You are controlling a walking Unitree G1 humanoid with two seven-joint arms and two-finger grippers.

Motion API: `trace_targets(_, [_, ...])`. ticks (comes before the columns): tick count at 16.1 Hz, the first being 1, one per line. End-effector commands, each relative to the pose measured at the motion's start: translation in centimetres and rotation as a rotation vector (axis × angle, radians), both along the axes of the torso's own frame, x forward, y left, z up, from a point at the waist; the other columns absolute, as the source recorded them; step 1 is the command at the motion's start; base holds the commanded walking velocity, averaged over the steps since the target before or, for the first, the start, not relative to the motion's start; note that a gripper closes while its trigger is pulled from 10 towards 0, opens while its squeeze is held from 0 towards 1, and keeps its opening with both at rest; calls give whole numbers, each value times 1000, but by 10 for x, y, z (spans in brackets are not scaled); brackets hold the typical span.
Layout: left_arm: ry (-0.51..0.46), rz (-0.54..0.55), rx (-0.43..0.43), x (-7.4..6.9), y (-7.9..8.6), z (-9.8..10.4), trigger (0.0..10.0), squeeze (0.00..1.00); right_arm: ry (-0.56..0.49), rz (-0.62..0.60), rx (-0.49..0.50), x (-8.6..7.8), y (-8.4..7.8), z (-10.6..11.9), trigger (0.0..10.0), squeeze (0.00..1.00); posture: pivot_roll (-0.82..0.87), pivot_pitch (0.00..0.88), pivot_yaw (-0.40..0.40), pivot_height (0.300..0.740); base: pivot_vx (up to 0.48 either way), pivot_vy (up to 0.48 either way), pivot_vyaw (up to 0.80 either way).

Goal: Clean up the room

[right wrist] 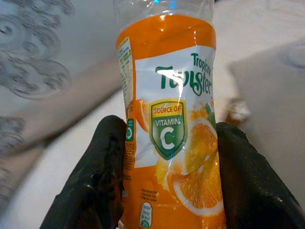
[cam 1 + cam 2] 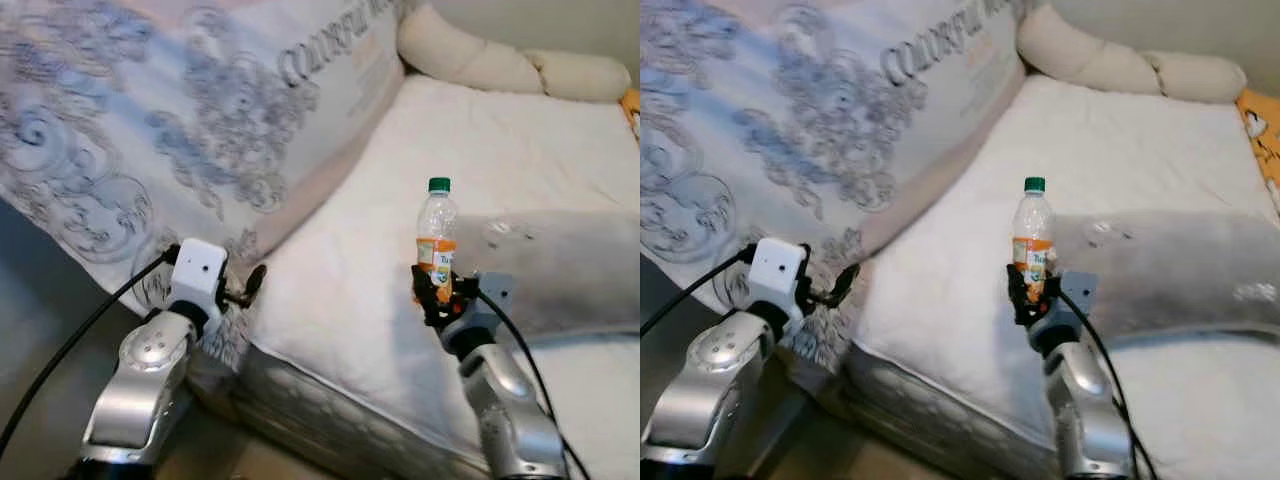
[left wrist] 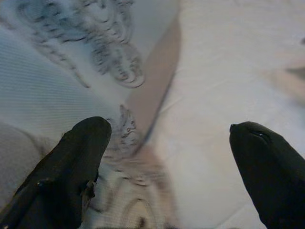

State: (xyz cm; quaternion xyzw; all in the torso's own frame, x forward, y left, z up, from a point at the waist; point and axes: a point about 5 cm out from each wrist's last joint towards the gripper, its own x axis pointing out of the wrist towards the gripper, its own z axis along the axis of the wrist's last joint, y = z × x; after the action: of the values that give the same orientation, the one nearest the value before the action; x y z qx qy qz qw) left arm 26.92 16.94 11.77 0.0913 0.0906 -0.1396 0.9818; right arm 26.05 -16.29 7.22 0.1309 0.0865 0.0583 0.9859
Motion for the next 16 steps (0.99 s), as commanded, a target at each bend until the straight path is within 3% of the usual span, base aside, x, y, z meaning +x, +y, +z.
trace_targets(1, [1,18,9,1,4,0,10000,0,-21,25,-2,3,3,7,10000,0,-12,0,-9,740,0,0,0])
trace_targets(3, [17,18,20,0,5,-3,10000,0,6,132,-60,-1,8,3,10000,0,-13,0,-5,740,0,0,800])
trace_targets(5, [19,14,34,-1,6,-4,10000,0,3,150,-113,-1,7,2,10000,0,-5,0,-4,740,0,0,800])
trace_targets(7, [25,-33,88,-1,6,-4,10000,0,19,189,-96,-2,6,-1,10000,0,10,0,-6,740,0,0,800])
trace_targets(12, [33,-21,77,4,6,-5,10000,0,50,342,-74,-16,20,-9,10000,0,-18,0,6,740,0,0,800])
trace_targets(16, [39,-54,111,1,2,-7,10000,0,62,352,-37,-18,17,-12,10000,0,13,0,-10,740,0,0,800])
